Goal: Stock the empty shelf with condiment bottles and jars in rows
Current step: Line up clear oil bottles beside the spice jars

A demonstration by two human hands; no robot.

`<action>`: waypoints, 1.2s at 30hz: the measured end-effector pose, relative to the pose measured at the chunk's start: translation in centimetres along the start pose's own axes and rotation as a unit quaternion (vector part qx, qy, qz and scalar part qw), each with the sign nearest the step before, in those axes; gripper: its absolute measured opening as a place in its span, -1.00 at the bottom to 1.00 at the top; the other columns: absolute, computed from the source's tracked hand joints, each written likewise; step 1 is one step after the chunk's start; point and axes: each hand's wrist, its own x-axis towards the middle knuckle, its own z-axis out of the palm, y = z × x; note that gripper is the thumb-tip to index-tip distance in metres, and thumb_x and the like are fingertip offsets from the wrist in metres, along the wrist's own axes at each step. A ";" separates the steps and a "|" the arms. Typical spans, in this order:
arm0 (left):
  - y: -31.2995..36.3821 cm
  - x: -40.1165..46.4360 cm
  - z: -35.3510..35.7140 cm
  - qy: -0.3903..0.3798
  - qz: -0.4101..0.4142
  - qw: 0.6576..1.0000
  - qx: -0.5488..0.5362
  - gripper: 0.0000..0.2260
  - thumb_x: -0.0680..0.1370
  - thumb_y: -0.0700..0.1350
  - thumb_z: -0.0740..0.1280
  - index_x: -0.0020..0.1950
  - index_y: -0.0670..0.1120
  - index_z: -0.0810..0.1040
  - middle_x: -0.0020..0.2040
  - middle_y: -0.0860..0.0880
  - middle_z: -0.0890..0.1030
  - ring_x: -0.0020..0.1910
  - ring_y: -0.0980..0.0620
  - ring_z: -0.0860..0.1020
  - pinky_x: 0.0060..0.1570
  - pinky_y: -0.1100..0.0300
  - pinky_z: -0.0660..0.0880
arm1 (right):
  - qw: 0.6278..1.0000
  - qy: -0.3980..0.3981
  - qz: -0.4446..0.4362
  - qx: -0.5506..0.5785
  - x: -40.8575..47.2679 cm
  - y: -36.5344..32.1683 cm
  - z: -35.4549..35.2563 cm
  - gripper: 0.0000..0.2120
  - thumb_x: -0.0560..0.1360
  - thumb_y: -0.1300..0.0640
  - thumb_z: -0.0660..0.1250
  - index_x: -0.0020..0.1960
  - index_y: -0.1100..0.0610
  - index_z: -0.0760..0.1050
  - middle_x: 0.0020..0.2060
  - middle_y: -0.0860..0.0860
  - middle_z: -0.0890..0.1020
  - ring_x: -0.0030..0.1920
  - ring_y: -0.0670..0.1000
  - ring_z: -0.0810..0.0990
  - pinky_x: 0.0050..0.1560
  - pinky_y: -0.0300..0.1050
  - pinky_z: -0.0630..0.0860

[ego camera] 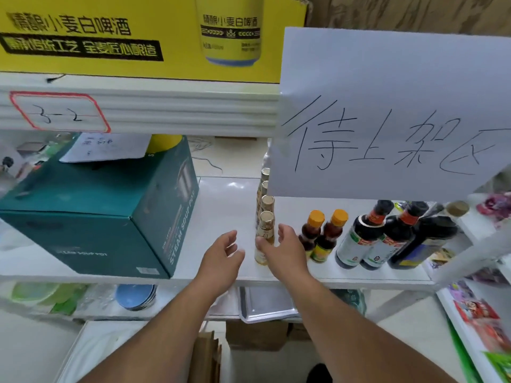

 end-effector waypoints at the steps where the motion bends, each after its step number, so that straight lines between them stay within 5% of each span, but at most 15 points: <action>1: -0.1 0.1 0.0 -0.005 0.001 1.000 0.006 -0.51 0.64 -0.12 0.31 0.56 0.06 0.31 0.51 0.11 0.39 0.40 0.15 0.43 0.29 0.18 0.40 | 1.000 0.003 0.003 0.000 0.2 0.0 0.3 -0.45 0.55 -0.07 0.44 0.46 0.04 0.36 0.09 -0.15 0.46 0.01 -0.10 0.45 -0.01 -0.18 0.39; 6: -0.7 1.0 -0.1 -0.011 0.000 1.000 0.020 -0.51 0.64 -0.13 0.31 0.56 0.06 0.31 0.51 0.11 0.39 0.41 0.13 0.43 0.35 0.10 0.42 | 0.999 0.032 0.004 -0.028 1.1 0.3 2.3 -0.48 0.41 -0.18 0.46 0.29 -0.04 0.44 0.11 -0.09 0.62 0.01 -0.04 0.61 0.00 -0.04 0.59; 11: -1.3 1.8 -0.3 -0.013 0.004 0.999 0.030 -0.51 0.65 -0.13 0.31 0.56 0.07 0.30 0.52 0.11 0.38 0.43 0.12 0.42 0.34 0.10 0.42 | 0.994 0.058 -0.008 -0.094 1.5 0.2 2.7 -0.56 0.47 -0.18 0.45 0.26 -0.02 0.51 0.08 -0.08 0.56 -0.01 -0.02 0.56 -0.04 -0.06 0.53; 17: -0.4 3.9 0.4 -0.015 0.032 0.999 0.031 -0.52 0.64 -0.06 0.34 0.55 0.04 0.33 0.49 0.10 0.42 0.38 0.14 0.44 0.09 0.32 0.43 | 0.991 0.058 -0.043 -0.115 1.3 0.9 1.8 -0.63 0.53 -0.20 0.42 0.25 -0.06 0.54 0.08 -0.10 0.58 0.00 -0.04 0.56 0.00 -0.08 0.57; 23: 1.1 7.8 2.4 -0.001 0.071 0.997 0.040 -0.42 0.54 0.07 0.46 0.51 0.02 0.37 0.44 0.06 0.49 0.37 0.11 0.47 0.29 0.17 0.46 | 0.991 0.085 -0.064 -0.077 -0.9 2.0 -0.8 -0.79 0.51 -0.20 0.44 0.06 -0.17 0.52 -0.07 -0.24 0.55 -0.06 -0.15 0.57 -0.03 -0.13 0.61; 28: 0.9 9.4 4.8 -0.010 0.082 0.996 0.042 -0.51 0.47 0.10 0.52 0.36 0.15 0.49 0.28 0.18 0.57 0.26 0.14 0.53 0.22 0.12 0.49 | 0.990 0.093 -0.060 -0.085 -1.8 2.6 -2.4 -0.71 0.48 -0.21 0.46 0.14 -0.13 0.55 -0.01 -0.20 0.61 -0.01 -0.13 0.60 0.07 -0.12 0.63; 36: 1.2 9.9 6.1 0.027 0.101 0.991 0.081 -0.63 0.50 0.04 0.50 0.27 0.07 0.53 0.12 0.11 0.51 0.09 0.07 0.55 0.08 0.07 0.55 | 0.987 0.103 -0.059 -0.110 -1.7 3.1 -3.4 -0.67 0.43 -0.30 0.41 0.05 -0.11 0.56 -0.07 -0.20 0.60 -0.05 -0.13 0.62 0.00 -0.04 0.67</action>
